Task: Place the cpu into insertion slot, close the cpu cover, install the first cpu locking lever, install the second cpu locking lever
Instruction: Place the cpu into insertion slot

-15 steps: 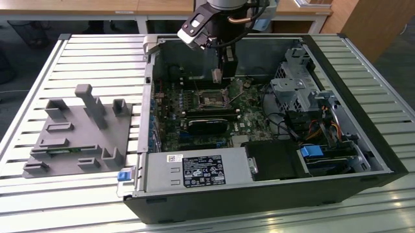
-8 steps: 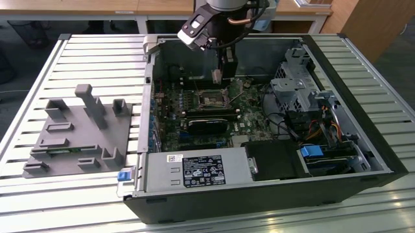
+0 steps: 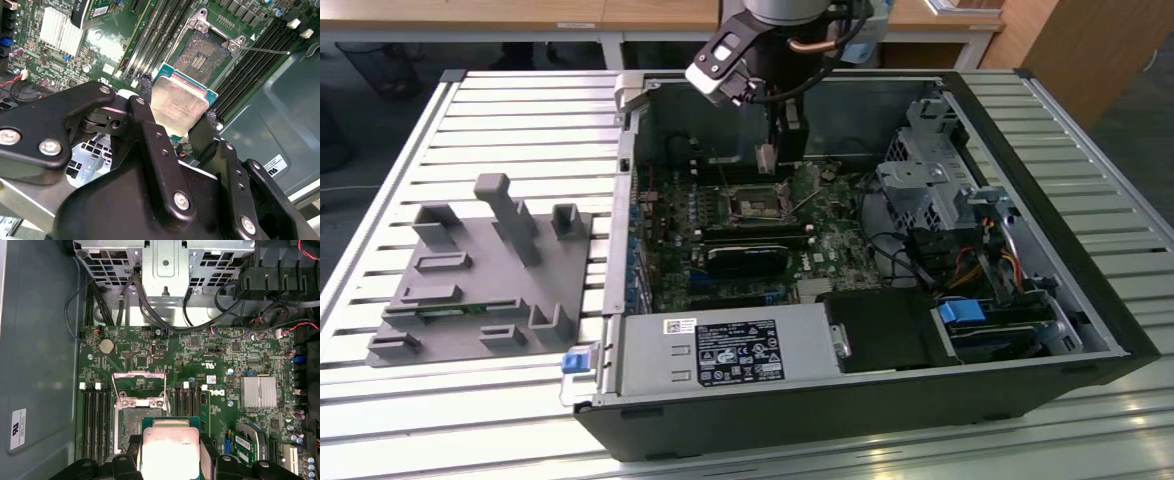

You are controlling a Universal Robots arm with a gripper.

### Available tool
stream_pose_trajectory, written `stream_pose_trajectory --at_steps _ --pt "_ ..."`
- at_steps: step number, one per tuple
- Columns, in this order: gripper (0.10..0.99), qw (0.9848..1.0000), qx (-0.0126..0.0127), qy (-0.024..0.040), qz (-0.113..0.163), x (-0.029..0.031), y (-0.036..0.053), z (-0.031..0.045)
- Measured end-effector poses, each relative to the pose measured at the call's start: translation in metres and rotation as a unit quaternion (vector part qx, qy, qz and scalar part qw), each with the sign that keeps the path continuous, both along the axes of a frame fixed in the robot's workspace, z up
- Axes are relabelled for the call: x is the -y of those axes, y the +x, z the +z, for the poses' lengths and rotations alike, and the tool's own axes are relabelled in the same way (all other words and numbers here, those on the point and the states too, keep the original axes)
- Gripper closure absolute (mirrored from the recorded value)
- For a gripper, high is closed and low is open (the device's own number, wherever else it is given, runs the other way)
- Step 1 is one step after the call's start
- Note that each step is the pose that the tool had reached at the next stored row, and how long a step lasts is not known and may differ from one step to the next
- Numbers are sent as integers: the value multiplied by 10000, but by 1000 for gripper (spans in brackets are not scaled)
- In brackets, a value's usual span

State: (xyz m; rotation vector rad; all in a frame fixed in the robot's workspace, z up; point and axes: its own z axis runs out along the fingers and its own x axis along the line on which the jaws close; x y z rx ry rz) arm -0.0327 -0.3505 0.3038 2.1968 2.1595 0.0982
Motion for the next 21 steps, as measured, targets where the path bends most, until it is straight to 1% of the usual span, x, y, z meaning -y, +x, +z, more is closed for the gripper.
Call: stream_pose_trajectory --at_steps 21 --pt "545 10000 0 0 0 0 0 -49"
